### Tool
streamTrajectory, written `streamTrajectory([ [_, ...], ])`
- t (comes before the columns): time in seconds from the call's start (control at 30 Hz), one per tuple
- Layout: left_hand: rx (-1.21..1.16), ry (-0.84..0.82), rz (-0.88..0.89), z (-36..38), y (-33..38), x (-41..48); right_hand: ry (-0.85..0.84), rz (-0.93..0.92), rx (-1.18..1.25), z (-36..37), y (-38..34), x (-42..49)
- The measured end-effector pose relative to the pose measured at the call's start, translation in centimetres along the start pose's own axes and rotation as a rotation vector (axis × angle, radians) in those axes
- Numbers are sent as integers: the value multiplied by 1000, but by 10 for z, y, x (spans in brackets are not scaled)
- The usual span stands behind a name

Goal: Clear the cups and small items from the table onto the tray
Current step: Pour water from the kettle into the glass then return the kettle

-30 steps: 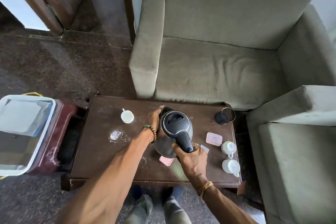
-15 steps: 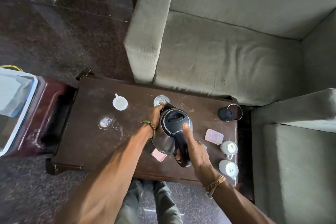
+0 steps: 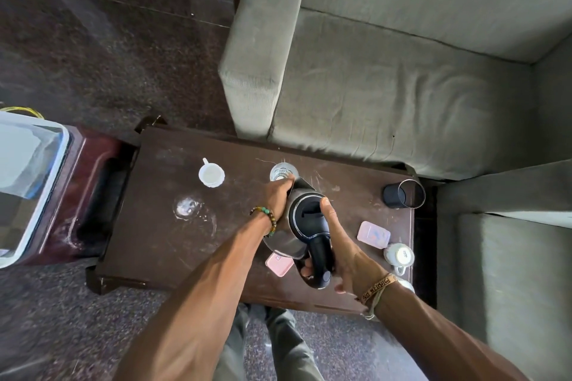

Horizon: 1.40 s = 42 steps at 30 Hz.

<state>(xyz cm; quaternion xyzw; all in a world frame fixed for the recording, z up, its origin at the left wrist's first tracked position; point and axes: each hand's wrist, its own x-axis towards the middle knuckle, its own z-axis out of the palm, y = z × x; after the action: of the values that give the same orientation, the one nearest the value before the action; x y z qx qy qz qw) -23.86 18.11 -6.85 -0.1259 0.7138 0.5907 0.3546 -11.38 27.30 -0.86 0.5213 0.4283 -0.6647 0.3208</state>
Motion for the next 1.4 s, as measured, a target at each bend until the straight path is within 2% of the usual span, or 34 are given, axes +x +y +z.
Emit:
streamTrajectory([
  [0.2,56,-22,30,-3,-1,1,84,4,-1,9,5,15],
  [0.4,180,-94,61,-9,-9,15,74,-144,-45,10,18,8],
  [0.53,120,-144,-73,-12,-7,28,33,-263,-33,7,25,5],
  [0.63,133,-134,-59,-13,-7,39,21,-309,-30,5,29,9],
  [0.8,51,-148,-168,-11,-8,50,-6,-410,-35,2,32,16],
  [1.1,-201,-168,-425,-7,-40,61,67,-424,-49,-8,30,30],
  [1.4,-261,-215,-476,-4,-53,73,74,-417,-59,0,15,26],
])
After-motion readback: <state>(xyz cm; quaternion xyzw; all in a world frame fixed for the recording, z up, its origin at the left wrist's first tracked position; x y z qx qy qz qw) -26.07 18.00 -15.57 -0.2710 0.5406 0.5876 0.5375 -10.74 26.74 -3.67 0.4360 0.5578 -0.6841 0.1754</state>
